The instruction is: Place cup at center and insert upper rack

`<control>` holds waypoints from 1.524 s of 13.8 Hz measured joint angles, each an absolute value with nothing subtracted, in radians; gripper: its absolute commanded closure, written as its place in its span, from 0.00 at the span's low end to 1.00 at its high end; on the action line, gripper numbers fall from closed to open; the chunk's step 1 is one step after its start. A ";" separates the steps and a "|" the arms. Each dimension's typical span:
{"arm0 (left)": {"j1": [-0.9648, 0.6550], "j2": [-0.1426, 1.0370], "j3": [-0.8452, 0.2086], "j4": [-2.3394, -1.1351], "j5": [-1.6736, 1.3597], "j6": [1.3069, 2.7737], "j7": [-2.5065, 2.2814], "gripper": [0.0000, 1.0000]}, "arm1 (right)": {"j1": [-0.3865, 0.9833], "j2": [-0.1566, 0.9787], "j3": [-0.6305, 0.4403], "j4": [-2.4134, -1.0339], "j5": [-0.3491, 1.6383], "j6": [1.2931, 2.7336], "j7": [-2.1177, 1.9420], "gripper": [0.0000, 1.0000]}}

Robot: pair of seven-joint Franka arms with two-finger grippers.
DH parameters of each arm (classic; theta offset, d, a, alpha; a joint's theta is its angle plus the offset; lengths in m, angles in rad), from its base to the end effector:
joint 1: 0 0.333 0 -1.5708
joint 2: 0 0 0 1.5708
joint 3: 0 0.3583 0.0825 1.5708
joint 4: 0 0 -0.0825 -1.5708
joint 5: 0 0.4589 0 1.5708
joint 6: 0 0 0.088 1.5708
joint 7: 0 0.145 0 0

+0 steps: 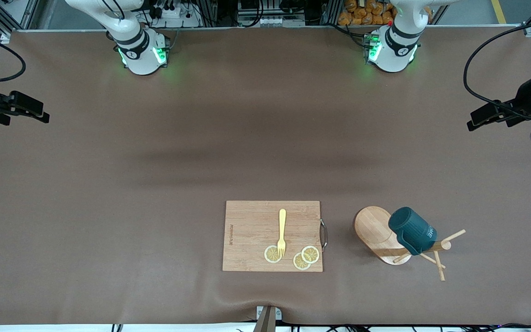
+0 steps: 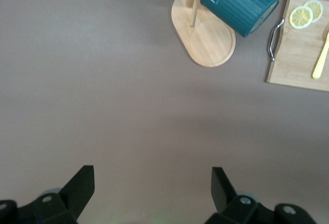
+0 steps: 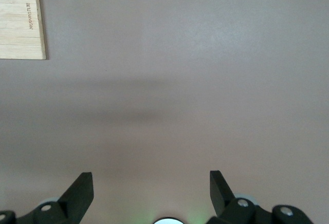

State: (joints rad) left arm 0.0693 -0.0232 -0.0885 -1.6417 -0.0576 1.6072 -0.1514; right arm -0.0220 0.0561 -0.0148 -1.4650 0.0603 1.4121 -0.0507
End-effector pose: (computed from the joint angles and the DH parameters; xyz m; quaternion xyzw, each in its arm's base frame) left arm 0.6226 -0.0207 0.6078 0.9973 0.0673 -0.0080 0.0272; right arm 0.6283 -0.0134 0.6379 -0.9980 -0.0101 0.0531 0.0319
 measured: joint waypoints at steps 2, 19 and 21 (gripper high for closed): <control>0.066 -0.093 -0.087 -1.740 -0.057 1.659 -0.147 0.00 | -0.022 0.056 -0.015 -1.465 0.060 1.412 -0.051 0.00; 0.021 -0.122 -0.035 -1.679 0.008 1.563 -0.146 0.00 | -0.025 0.066 -0.022 -1.467 0.060 1.412 -0.050 0.00; 0.021 -0.116 -0.035 -1.671 0.008 1.562 -0.146 0.00 | -0.025 0.066 -0.022 -1.467 0.060 1.413 -0.050 0.00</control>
State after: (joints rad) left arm 0.0213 -0.1161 -0.0347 -1.6714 0.0076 1.5625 -0.1458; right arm -0.0252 0.0664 -0.0223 -1.4666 0.0601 1.4130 -0.0498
